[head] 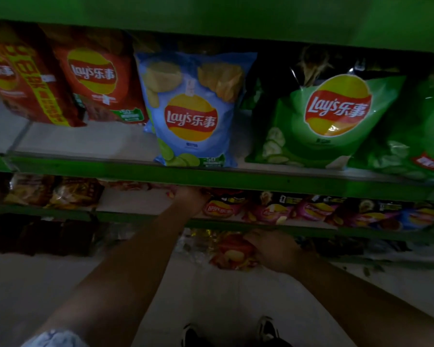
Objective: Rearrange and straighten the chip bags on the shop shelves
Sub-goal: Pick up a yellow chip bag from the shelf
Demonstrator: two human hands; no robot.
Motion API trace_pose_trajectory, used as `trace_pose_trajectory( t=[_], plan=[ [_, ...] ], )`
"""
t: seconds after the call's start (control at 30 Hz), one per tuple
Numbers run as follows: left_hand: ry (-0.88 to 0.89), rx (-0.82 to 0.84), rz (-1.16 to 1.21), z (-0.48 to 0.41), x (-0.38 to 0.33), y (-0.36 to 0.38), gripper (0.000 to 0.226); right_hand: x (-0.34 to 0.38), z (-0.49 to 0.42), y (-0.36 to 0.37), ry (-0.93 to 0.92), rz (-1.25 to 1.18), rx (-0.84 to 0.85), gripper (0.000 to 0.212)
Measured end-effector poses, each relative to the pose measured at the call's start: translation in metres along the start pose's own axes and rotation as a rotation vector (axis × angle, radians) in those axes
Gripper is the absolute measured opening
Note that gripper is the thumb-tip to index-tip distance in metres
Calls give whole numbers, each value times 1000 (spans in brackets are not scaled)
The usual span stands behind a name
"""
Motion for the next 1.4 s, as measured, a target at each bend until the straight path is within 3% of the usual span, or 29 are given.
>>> trace_pose_trajectory(
  t=[0.1,0.27,0.37,0.47,0.57,0.67,0.83,0.93,1.07,1.2,1.4],
  plan=[
    [36,-59,-17,-3,-4,9,38,-1,3,-21,1,-34,-98,55],
    [131,-115,190,29,-7,-22,18,4,-2,-71,3,-60,-214,55],
    [97,-11,375,68,2,-52,13,19,-11,-112,-43,-138,-257,43],
    [232,331,685,124,4,-68,35,45,-20,-154,-110,-200,-242,32],
    [281,400,699,171,12,-82,70,81,-24,-191,-203,-211,-205,25],
    [223,238,702,186,23,-100,95,119,-23,-226,-302,-229,-206,43],
    [177,-120,770,198,50,-174,67,155,-17,-281,-316,-36,-473,63],
    [168,-213,736,204,62,-221,59,169,5,-314,-354,-17,-755,53],
    [178,-181,786,194,70,-266,55,174,25,-334,-367,23,-959,36],
    [112,-139,978,167,79,-291,54,176,27,-337,-325,49,-954,32],
    [115,-74,1001,133,57,-311,39,191,23,-346,-305,113,-969,29]
  ],
)
Point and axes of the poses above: each hand's wrist, its own z-axis away from the middle knuckle, its own y-axis out of the palm, x = y × z, the point moved 9 cm from there along -z, towards the middle knuckle, and after that the axes turned 11 degrees about -y, right-handed, at the moved point
